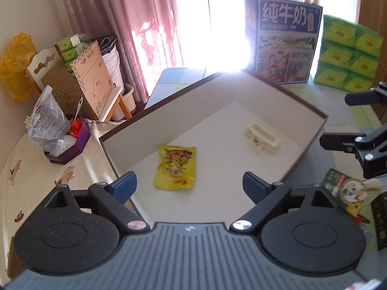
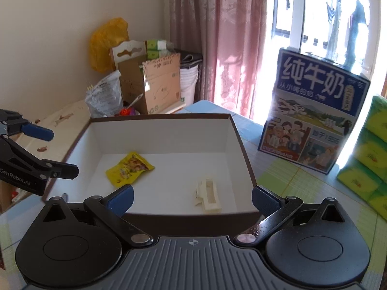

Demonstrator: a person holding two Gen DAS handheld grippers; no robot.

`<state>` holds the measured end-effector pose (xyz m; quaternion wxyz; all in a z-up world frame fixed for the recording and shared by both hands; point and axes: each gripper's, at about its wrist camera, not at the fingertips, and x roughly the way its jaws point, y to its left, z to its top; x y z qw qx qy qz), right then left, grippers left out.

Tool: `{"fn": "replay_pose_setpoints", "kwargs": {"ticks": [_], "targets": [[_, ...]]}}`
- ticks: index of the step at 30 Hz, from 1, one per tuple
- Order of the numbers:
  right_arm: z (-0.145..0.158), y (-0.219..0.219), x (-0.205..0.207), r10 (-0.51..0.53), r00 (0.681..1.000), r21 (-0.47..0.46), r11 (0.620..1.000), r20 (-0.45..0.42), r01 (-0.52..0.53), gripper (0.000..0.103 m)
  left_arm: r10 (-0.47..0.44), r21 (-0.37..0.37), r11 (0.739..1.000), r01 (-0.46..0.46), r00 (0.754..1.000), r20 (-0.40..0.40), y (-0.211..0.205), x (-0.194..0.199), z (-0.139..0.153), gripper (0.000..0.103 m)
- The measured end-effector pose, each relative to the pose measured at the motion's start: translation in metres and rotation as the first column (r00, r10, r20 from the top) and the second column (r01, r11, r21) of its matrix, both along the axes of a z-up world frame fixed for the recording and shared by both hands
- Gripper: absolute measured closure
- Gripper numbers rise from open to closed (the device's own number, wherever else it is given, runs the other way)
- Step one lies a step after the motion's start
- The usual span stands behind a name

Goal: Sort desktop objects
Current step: 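Withdraw both tools from the box back toward the table items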

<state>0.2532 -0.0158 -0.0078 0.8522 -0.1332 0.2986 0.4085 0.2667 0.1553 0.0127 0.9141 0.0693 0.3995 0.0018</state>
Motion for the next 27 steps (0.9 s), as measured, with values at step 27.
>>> {"fn": "replay_pose_setpoints", "kwargs": {"ticks": [27], "targets": [[0.01,-0.111,-0.116,-0.062,0.997,0.043,0.997,-0.04,0.064,0.002,-0.015,-0.118,0.993,0.014,1.0,-0.001,-0.039,-0.13,-0.001,0.004]]}}
